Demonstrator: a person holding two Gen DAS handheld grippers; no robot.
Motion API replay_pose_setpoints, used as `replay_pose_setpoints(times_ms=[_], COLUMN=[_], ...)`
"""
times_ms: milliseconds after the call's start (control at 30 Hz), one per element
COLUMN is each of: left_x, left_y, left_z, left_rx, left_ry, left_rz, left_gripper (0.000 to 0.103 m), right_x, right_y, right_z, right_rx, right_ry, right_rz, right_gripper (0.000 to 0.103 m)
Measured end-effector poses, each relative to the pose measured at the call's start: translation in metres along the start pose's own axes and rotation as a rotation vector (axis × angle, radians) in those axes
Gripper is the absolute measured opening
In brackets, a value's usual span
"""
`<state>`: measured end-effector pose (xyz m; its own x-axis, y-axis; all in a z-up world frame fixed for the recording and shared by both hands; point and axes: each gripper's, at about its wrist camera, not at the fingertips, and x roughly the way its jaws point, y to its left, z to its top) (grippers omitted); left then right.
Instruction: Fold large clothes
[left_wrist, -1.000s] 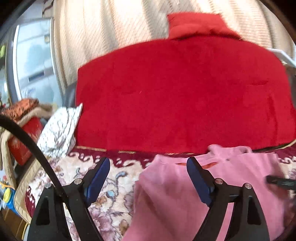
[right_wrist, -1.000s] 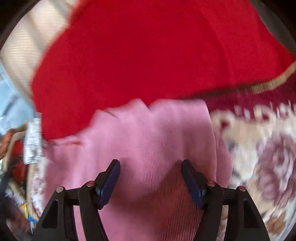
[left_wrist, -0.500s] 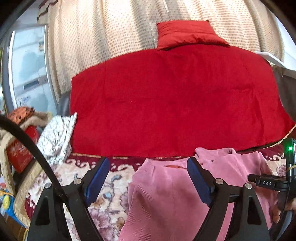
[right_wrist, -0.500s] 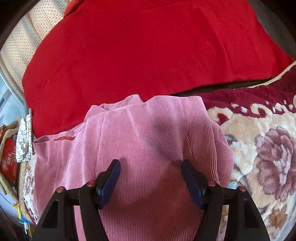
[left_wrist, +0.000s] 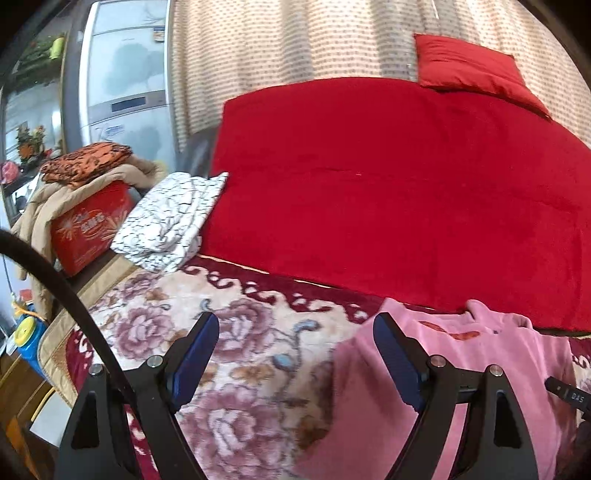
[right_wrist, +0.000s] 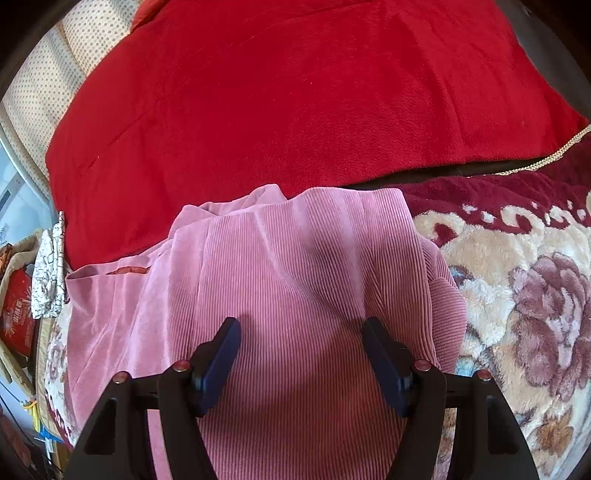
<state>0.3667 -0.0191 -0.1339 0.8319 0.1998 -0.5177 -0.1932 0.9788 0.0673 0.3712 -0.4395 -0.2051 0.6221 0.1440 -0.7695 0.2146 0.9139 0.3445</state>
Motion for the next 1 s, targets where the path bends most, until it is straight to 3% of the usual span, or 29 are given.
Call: replay_pose_setpoints(times_ms=[500,733,1000], left_x=[-0.005,-0.018,-0.022], left_y=[0.049,0.084,0.104], left_z=[0.007,0.014,0.016], left_rx=[-0.082,-0.161,-0.203], left_ry=[-0.057,-0.103,-0.12], left_rz=[0.115,0.225,0.245], left_gripper=[0.086,0.086,0.086], right_x=[0.002,0.002,0.004], right_y=[0.001,0.001,0.0], right_z=[0.0,0.0,0.0], right_rx=[-0.01,-0.009,-0.016], right_ry=[0.0,-0.001,-0.004], right_rz=[-0.003,-0.004,-0.009], right_gripper=[0.072,0.072,0.072])
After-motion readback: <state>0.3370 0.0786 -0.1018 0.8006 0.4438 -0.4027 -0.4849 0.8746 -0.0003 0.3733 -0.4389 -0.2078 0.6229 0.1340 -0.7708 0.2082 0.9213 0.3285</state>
